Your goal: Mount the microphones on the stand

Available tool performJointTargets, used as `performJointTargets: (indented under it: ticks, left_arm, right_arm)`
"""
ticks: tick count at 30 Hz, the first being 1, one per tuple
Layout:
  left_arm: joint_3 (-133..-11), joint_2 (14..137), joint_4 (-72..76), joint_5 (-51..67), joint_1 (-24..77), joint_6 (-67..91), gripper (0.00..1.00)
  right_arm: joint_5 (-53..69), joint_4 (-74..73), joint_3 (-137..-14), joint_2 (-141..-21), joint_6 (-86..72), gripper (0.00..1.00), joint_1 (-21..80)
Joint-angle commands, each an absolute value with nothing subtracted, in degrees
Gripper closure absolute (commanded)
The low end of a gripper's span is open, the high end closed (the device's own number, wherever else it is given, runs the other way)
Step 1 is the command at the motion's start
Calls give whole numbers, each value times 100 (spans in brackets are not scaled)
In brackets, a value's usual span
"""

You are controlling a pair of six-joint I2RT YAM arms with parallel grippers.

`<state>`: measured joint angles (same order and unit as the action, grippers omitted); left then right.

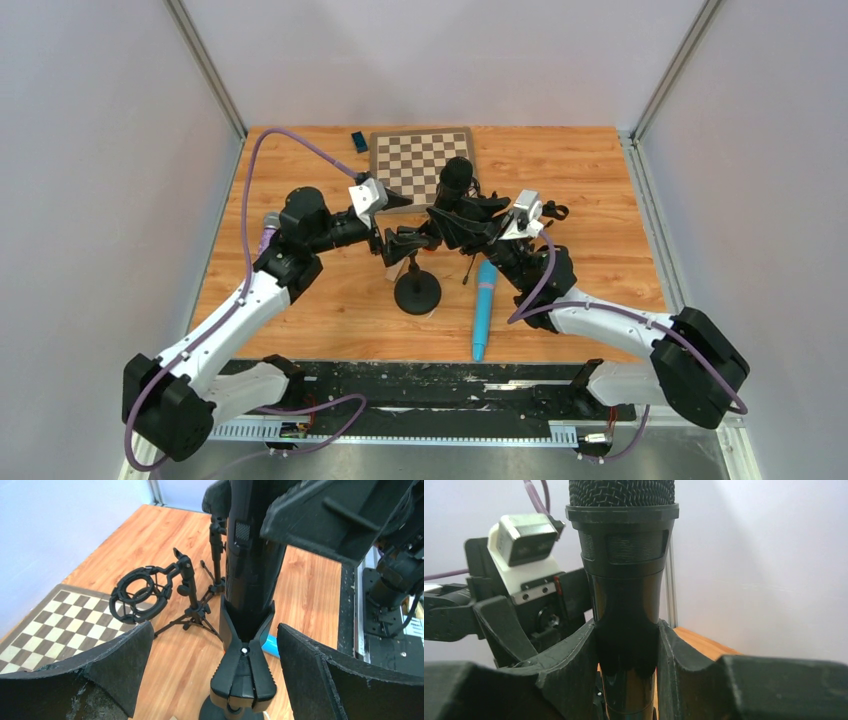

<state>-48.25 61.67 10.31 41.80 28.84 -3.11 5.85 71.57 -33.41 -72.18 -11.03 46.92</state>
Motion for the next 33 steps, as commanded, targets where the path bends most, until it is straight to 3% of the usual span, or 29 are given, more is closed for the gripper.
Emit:
performJointTargets:
  ticks: [1, 13, 27, 33]
  left_arm:
    - [-4783, 5826, 1183, 3820, 2878, 178, 0]
    - [-4445, 5122, 722, 3084, 2878, 278, 0]
    - [-4178, 4914, 667, 3147, 2882, 104, 0]
    - [-4056, 4791, 807, 3276, 2883, 224, 0]
  right_arm:
    - [559, 6627, -3463, -7070, -734, 87, 4776]
    - [268, 6104, -3459, -6884, -373, 78, 4773]
    - [-204, 5944, -3560, -6720, -1159, 4, 4775]
    - [-111, 5577, -3323, -6264, -1195, 0, 4764]
